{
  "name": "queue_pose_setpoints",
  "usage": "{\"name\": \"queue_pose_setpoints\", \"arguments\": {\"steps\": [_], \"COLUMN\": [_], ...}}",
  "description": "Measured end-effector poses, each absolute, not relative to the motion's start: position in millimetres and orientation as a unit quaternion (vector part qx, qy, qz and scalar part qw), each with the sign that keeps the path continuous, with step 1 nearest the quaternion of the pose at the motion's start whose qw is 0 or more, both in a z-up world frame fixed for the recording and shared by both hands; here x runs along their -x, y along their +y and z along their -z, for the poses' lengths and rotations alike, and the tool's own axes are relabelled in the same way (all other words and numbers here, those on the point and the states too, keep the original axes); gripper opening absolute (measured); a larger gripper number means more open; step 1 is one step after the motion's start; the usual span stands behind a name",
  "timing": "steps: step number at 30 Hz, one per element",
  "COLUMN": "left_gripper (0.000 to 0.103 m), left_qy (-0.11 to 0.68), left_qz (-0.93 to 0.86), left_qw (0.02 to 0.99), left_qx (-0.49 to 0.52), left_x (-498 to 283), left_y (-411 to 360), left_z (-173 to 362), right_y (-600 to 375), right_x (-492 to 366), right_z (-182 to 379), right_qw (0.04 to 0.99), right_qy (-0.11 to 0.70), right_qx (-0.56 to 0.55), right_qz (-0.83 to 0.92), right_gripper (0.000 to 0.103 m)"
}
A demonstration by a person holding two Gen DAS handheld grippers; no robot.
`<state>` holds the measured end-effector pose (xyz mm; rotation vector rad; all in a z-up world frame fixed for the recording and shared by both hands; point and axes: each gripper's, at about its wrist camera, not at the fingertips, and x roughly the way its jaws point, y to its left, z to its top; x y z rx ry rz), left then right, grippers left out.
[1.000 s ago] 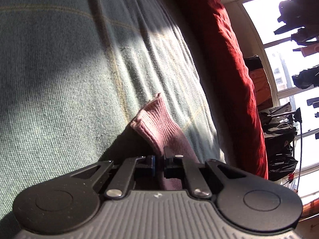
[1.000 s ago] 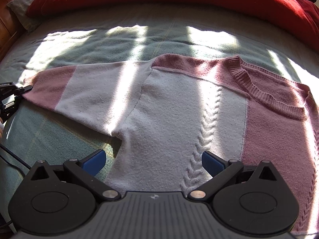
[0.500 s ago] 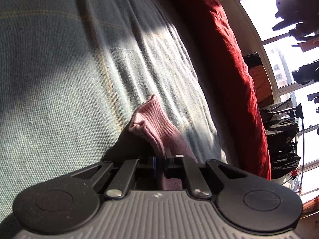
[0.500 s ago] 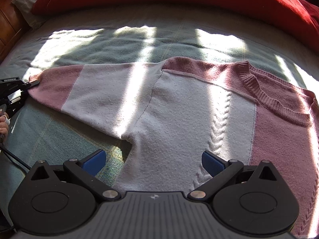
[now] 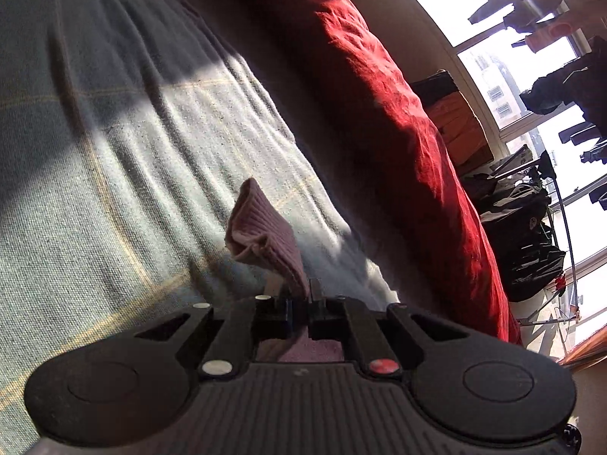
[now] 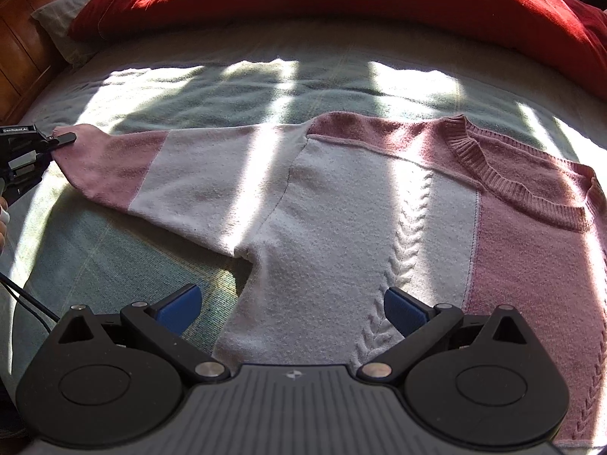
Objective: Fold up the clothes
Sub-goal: 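Lift the cuff with the left tool and carry it across the sweater body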
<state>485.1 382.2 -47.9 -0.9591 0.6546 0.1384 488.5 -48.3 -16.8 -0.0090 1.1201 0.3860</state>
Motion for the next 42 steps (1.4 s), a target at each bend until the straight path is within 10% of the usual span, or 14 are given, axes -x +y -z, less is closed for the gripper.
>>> {"name": "queue_pose_setpoints", "arguments": {"steps": [42], "left_gripper": [0.005], "left_qy": [0.341], "left_qz": [0.129], "left_qw": [0.842], "left_qx": [0.397], "left_x": [-541], "left_y": [61], "left_z": [-42], "right_y": [-266], "right_x": [-398], "right_z": [25], "right_qw": [0.852], "right_qy": [0.496], "right_qx": [-0.042], "right_qz": [-0.159], "right_gripper": [0.103]}}
